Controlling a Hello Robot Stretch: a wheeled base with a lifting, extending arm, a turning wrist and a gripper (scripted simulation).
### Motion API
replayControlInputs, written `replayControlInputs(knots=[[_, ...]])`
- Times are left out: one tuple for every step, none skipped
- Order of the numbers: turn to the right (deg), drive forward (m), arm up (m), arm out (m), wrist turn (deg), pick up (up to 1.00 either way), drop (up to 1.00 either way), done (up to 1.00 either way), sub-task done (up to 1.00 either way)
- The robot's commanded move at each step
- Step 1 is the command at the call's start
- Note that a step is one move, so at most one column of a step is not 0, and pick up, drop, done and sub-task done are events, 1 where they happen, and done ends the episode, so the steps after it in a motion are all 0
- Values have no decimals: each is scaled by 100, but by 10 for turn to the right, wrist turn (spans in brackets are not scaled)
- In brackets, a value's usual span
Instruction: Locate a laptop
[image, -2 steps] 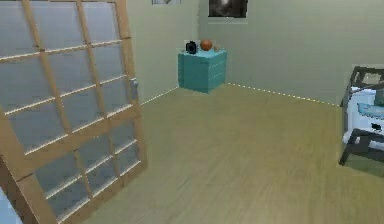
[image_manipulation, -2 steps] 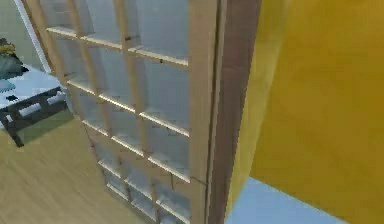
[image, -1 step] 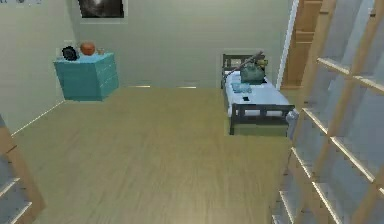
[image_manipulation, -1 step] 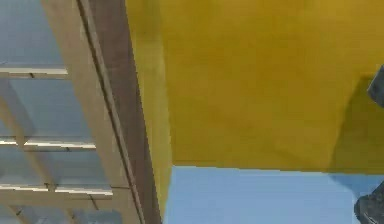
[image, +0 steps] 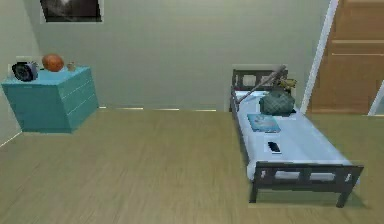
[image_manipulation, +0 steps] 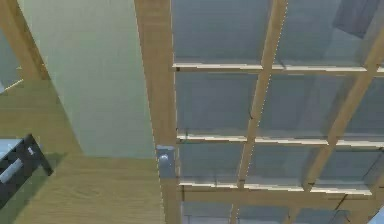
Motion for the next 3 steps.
replayControlInputs(knots=[[0, 100, 0, 0, 0, 0, 0, 0, 0], [30, 0, 0, 0, 0, 0, 0, 0, 0], [0, 65, 0, 0, 0, 0, 0, 0, 0]])
